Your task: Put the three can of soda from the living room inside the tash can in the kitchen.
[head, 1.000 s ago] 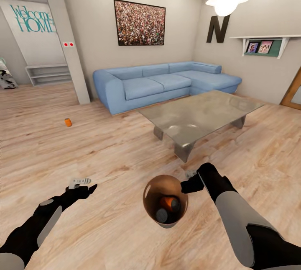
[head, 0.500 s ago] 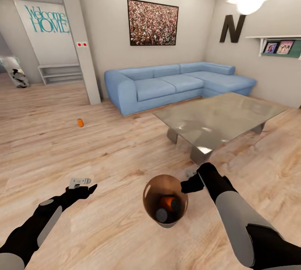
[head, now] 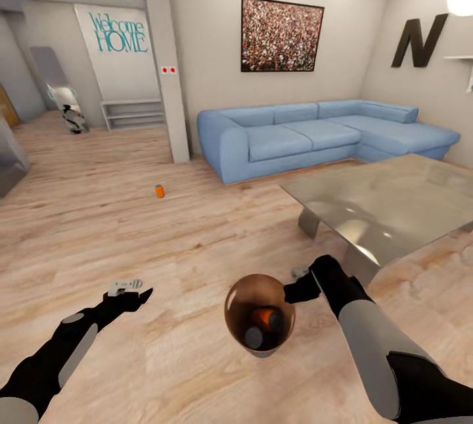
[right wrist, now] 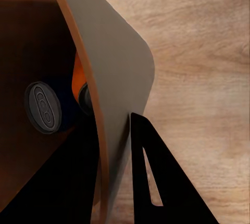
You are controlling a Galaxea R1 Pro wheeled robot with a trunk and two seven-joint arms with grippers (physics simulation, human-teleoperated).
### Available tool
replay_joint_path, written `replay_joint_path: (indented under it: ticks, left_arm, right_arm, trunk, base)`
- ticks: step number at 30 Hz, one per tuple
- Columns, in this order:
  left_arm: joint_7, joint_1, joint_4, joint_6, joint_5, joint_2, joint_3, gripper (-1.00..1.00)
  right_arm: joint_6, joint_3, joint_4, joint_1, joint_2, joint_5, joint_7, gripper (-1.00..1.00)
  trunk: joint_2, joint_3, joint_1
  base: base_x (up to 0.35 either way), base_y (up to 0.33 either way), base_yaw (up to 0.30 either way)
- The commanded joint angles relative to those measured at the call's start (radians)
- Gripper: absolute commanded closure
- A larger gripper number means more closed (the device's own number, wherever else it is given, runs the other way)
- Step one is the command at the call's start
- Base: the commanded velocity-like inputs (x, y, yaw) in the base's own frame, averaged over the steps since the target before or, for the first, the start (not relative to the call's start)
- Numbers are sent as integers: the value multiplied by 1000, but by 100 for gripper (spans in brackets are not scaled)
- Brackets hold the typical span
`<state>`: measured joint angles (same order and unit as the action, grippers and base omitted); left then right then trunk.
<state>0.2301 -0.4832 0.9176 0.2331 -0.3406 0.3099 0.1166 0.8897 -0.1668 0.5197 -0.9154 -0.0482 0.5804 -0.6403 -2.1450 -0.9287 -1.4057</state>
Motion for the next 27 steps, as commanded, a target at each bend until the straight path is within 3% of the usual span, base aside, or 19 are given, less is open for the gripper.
replay_joint_path:
  ticks: [1, 19, 27]
  left_arm:
    - [0, 0, 0, -1, 0, 0, 0, -100]
    - [0, -1, -46, -15, -3, -9, 0, -100]
    - [0, 0, -46, -20, -3, -10, 0, -100]
  right_arm:
    - [8, -2, 0, 0, 0, -25, -5, 100]
    - [8, -2, 0, 0, -1, -25, -7, 100]
    - [8, -3, -1, 0, 0, -25, -6, 100]
  trunk:
    - [0, 0, 0]
    - [0, 0, 0]
    - [0, 0, 0]
  base:
    - [262, 231, 241]
    - [268, 224, 208]
    - [286, 193, 96]
